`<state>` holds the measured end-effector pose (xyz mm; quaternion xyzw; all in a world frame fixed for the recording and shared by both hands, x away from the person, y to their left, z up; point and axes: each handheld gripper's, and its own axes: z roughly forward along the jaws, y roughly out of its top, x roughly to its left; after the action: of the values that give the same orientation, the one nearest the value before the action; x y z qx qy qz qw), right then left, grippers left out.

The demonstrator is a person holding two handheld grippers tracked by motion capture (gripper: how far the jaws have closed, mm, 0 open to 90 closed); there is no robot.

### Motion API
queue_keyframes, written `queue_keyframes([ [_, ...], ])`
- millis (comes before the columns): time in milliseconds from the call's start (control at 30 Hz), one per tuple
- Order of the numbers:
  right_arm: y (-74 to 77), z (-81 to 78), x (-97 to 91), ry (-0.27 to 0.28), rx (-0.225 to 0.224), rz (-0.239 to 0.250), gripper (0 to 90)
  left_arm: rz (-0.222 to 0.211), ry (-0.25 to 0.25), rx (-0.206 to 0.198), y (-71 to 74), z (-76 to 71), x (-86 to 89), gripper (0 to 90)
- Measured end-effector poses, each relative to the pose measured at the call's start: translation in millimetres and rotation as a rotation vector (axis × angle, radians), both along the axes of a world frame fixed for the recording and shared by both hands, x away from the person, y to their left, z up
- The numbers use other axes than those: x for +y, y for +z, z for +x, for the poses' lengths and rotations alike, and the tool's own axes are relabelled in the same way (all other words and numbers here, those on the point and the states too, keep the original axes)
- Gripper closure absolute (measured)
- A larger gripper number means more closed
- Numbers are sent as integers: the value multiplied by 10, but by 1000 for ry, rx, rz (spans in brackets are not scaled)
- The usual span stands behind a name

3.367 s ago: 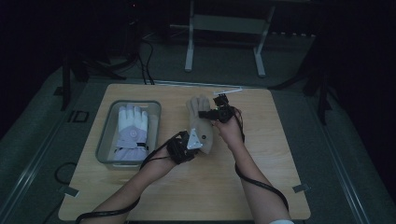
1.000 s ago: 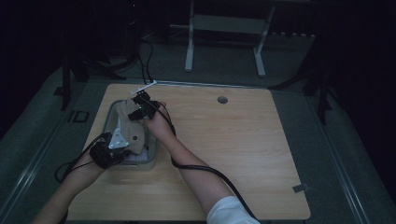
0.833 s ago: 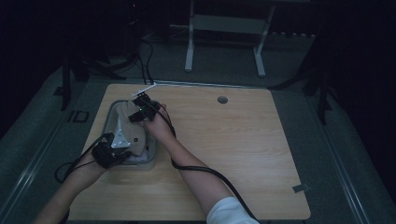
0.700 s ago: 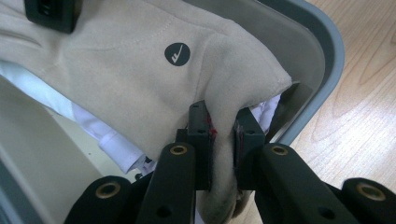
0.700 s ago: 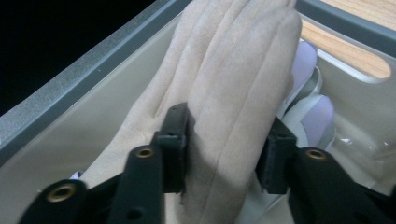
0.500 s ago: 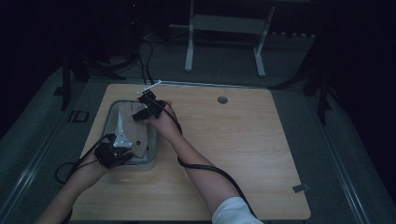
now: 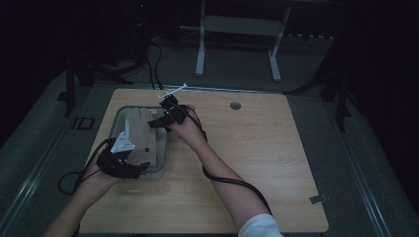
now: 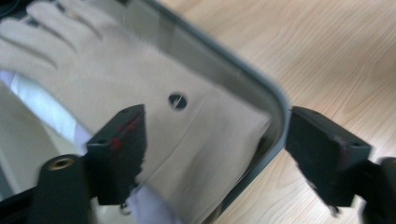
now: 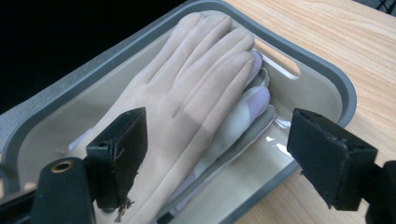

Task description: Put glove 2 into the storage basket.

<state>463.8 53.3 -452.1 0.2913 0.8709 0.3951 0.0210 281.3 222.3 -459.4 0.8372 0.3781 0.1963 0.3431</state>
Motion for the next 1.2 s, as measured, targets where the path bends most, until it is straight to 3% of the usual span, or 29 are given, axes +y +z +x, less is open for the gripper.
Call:
queue_keyframes([
  [133,21,-103,-75,26,-8,14,199,-30,-19,3,28,-3,-60,161],
  [300,53,-199,-160,55,-36,4,198,-29,-22,14,1,33,-159,161],
  [500,69,-247,-321,57,-60,1,196,-58,-34,27,-6,64,-246,161],
  [733,51,-286,-500,54,-72,-2,192,-59,-58,33,-22,59,-394,162],
  [1200,10,-383,-954,50,-97,-17,191,-113,-131,12,-111,10,-740,161],
])
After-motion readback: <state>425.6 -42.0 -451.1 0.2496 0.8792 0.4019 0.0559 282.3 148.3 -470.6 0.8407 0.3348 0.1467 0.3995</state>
